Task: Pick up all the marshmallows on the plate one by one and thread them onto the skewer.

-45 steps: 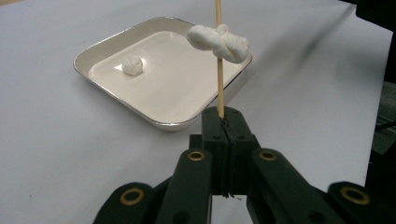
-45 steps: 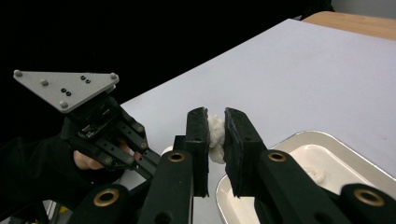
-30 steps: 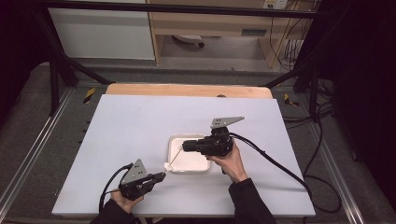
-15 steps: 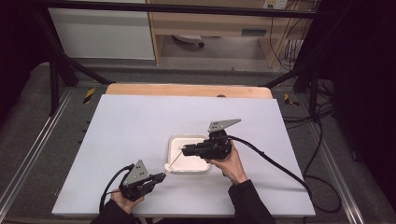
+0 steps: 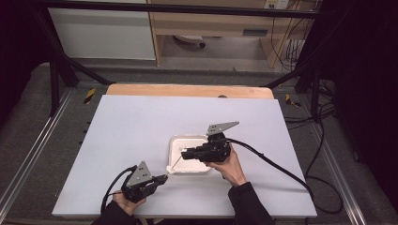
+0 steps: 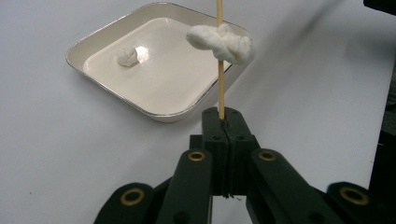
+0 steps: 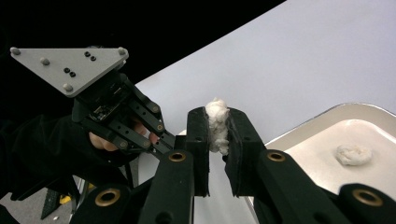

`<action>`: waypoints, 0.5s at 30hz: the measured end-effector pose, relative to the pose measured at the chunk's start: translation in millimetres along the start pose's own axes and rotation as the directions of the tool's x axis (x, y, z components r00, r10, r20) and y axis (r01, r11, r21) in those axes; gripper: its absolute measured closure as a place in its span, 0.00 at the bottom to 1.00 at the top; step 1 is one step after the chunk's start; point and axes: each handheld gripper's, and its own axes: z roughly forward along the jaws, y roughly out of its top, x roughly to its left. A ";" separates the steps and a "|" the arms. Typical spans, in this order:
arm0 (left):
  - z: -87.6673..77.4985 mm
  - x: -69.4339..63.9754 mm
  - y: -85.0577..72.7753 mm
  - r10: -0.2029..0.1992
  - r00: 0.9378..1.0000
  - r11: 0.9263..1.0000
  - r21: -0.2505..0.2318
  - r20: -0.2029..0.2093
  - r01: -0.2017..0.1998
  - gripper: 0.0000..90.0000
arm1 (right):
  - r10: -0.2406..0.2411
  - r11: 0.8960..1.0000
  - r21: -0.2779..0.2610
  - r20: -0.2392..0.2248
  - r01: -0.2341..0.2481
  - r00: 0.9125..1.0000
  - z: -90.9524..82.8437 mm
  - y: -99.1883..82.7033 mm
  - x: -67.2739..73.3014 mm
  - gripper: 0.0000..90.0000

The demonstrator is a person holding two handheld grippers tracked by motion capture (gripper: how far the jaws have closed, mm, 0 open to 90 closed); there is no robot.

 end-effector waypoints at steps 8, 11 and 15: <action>0.2 -1.2 0.4 0.004 1.000 1.000 0.001 -0.001 -0.004 0.99 | 0.007 1.000 0.007 -0.010 -0.007 1.000 1.9 -1.8 0.0 0.91; 0.9 -1.7 0.3 0.005 1.000 1.000 0.004 0.001 -0.005 0.99 | 0.008 1.000 0.004 -0.017 -0.007 1.000 3.2 -2.5 0.2 0.91; 1.1 -1.7 0.4 0.000 1.000 1.000 0.005 0.001 0.000 0.99 | 0.005 1.000 0.007 -0.019 -0.005 1.000 4.6 -4.3 0.1 0.91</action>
